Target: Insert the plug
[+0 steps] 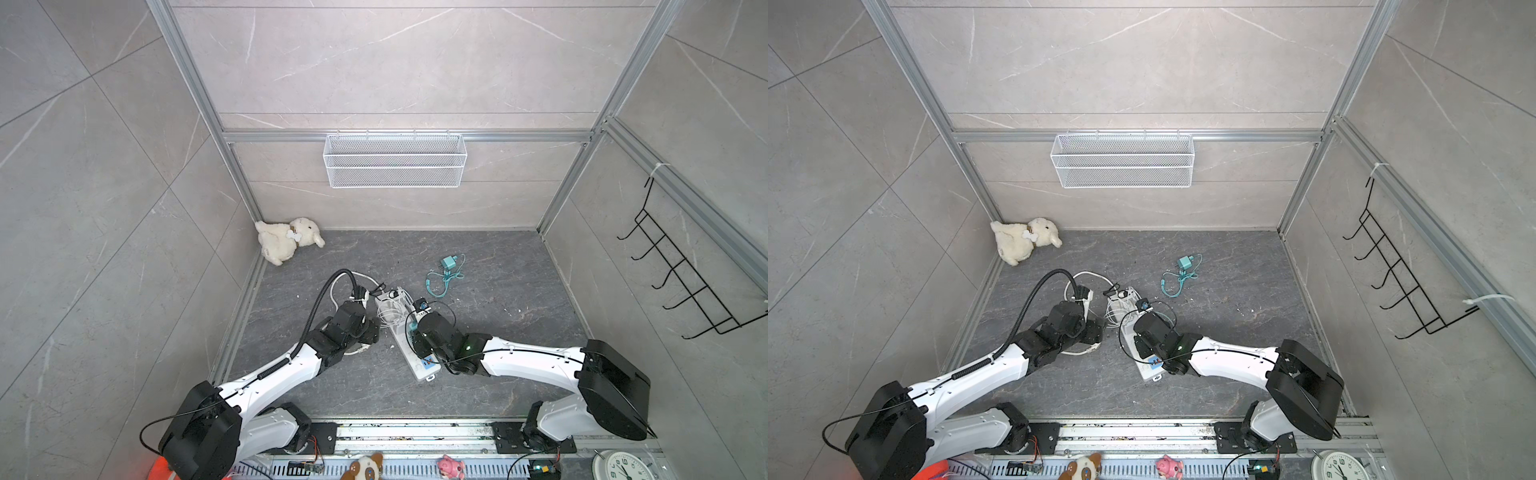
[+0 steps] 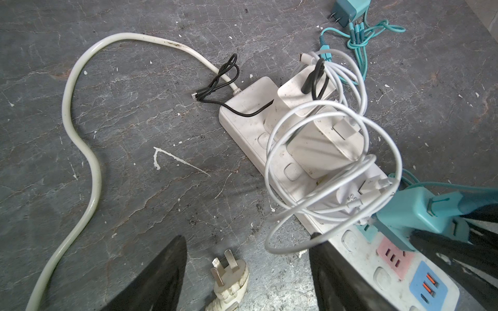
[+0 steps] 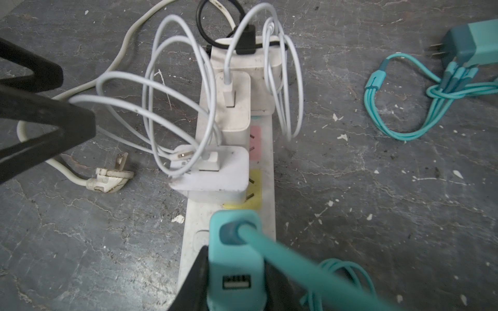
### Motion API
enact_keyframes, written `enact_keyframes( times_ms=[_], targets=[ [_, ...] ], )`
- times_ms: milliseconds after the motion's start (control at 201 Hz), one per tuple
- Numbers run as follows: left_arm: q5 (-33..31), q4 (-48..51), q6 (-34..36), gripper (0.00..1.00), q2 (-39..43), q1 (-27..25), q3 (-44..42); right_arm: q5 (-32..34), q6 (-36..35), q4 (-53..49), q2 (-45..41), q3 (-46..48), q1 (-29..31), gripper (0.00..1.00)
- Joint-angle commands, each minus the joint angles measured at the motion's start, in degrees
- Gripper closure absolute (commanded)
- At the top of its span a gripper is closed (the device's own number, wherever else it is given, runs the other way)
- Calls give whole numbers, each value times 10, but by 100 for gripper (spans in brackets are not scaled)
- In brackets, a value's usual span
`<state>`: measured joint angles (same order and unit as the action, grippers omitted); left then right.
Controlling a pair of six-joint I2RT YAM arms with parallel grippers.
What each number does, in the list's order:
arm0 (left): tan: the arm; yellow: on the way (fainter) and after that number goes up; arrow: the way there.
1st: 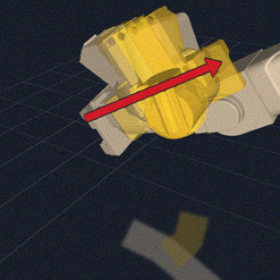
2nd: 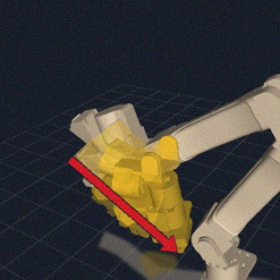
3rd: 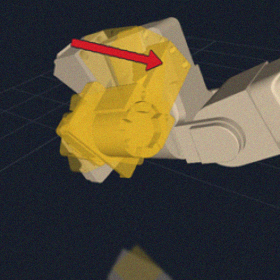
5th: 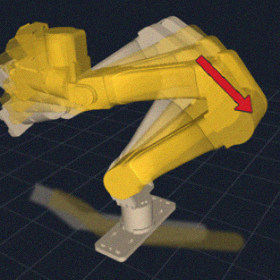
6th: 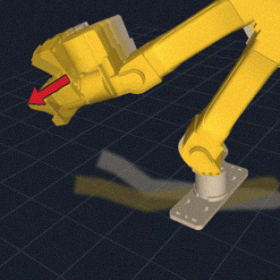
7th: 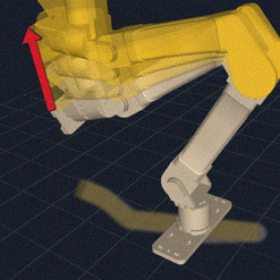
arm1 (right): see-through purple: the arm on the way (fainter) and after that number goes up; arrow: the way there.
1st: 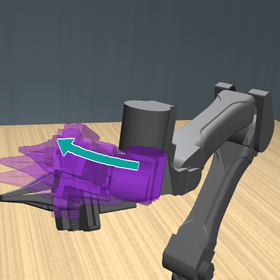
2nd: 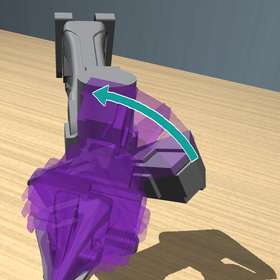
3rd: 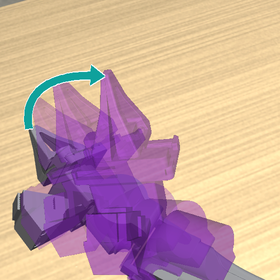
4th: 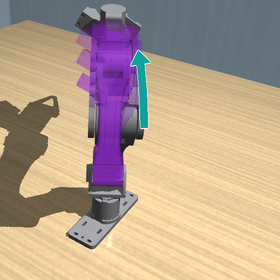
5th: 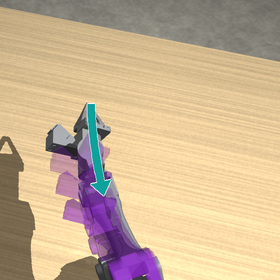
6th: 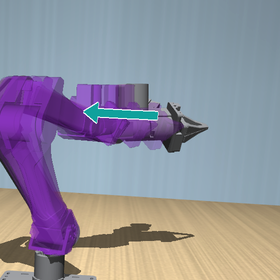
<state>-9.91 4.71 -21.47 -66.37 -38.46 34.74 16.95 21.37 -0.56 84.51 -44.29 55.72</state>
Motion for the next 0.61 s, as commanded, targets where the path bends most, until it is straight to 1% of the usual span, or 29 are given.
enact_keyframes(
  times_ms=[0,169,334,528,602],
  targets=[
    [5,-11,8,26,6,3,19,10,3,10,5,-14,4,96],
    [1,-10,8,26,14,3,11,5,6,11,28,-28,5,95],
    [-5,-10,8,26,25,3,2,2,6,10,33,-31,6,95],
    [-7,-11,8,26,29,3,-2,9,16,7,28,-16,8,96],
    [-7,-12,8,26,28,3,-1,20,17,1,31,-16,11,96]
  ],
)
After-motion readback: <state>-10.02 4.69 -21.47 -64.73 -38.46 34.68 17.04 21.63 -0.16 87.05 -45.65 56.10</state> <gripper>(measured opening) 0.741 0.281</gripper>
